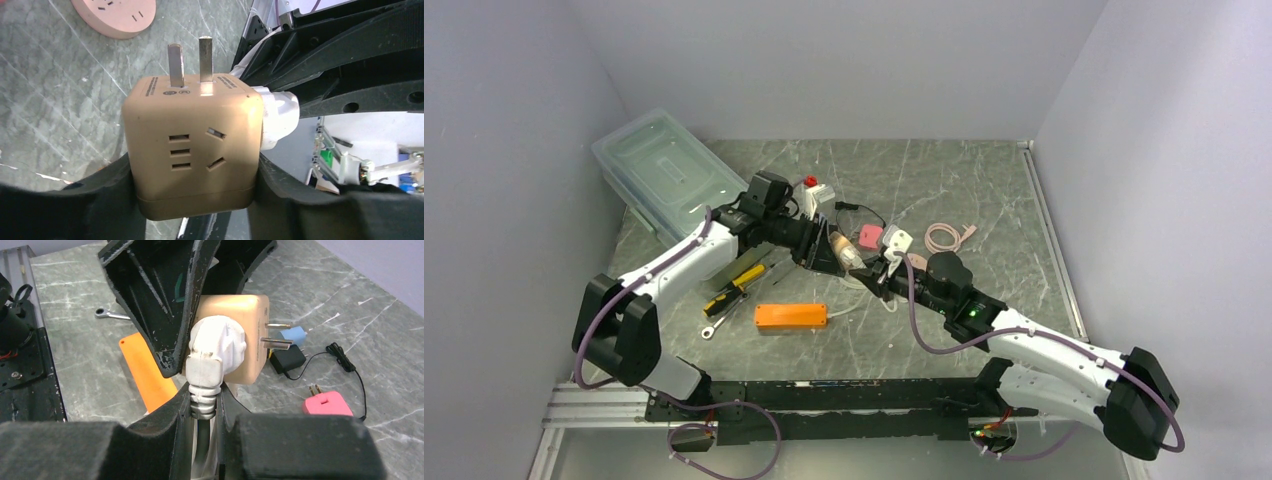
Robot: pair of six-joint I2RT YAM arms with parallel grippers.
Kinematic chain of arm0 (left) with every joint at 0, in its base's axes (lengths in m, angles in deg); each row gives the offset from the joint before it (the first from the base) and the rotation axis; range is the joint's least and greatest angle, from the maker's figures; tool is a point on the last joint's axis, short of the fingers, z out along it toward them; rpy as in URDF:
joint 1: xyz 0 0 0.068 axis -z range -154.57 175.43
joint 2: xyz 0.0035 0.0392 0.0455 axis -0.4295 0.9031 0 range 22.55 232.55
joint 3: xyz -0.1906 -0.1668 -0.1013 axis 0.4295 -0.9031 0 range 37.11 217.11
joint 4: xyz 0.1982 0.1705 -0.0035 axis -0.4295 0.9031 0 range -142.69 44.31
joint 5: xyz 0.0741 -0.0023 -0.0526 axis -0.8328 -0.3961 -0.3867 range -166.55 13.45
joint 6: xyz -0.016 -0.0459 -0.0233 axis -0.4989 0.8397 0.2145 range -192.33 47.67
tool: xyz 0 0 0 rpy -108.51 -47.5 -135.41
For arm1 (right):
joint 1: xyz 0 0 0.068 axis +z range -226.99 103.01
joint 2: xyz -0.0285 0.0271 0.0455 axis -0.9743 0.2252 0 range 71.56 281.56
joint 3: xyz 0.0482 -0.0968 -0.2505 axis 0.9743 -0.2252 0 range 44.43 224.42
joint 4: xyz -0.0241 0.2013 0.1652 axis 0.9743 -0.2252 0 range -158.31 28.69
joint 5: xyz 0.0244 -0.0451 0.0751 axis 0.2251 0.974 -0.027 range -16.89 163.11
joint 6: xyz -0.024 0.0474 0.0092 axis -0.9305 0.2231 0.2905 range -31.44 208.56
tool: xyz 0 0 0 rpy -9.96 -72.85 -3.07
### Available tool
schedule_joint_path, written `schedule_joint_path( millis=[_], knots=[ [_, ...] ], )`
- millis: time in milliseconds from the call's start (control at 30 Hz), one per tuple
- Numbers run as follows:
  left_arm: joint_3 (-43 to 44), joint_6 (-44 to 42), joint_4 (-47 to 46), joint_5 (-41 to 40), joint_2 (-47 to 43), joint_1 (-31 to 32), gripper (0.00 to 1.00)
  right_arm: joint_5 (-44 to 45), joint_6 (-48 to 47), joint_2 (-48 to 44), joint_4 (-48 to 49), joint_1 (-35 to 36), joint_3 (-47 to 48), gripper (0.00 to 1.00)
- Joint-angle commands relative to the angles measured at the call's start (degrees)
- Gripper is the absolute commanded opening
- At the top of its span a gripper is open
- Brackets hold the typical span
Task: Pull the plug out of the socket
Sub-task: Remove the plug from the socket.
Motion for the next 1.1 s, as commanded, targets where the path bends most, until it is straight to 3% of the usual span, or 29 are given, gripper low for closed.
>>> schedule_joint_path(
  millis=[0,33,67,333,467,533,733,767,867,900,967,1067],
  knots=[
    [0.88,-0.7,-1.78,0.64,0.02,0.62,0.11,0.35,0.22,-0.52,4.36,0.73,2.89,0.0],
    [1.03,-1.15,-0.94,-1.33,-0.16,0.63,0.02,0.68,0.25,-0.57,4.04,0.73,3.13,0.0],
    [1.08,-1.42,-0.3,-3.86,-0.53,0.65,0.0,0.85,0.31,-0.71,3.8,0.77,3.19,0.0],
    [1.74,-1.92,5.15,-24.89,0.42,-1.04,0.0,3.6,-0.08,-3.21,0.69,5.44,5.88,0.0],
    [1.23,-2.84,5.43,-31.15,-0.43,-1.06,0.0,2.39,0.96,-4.47,0.5,5.74,6.1,0.0],
    [1.04,-3.21,4.89,-30.42,-0.86,-1.04,0.0,2.35,0.95,-4.42,0.88,5.74,5.55,0.0],
    [-1.67,-0.51,-3.7,-15.29,-4.01,-2.62,0.0,6.78,3.37,-2.36,0.44,5.74,3.34,0.0],
    [-1.41,-0.55,-3.5,-15.21,-4.2,-3.04,0.0,8.1,5.63,-2.35,0.22,5.74,2.89,0.05],
    [-0.61,-1.84,-0.37,-21.49,-4.84,-4.16,0.0,14.34,9.8,-3.57,-1.95,5.59,1.99,0.5],
    [-0.59,-2.2,0.43,-23.06,-5.07,-4.2,0.0,14.97,10.55,-3.98,-2.97,5.45,2.14,0.6],
    [-1.09,-2.15,0.29,-23.33,-5.65,-4.21,0.0,15.89,12.55,-4.37,-4.58,4.95,2.74,0.7],
    [-1.92,-1.42,-1.0,-20.86,-5.87,-4.22,0.0,14.43,15.64,-3.68,-4.35,4.6,3.28,0.72]
  ],
)
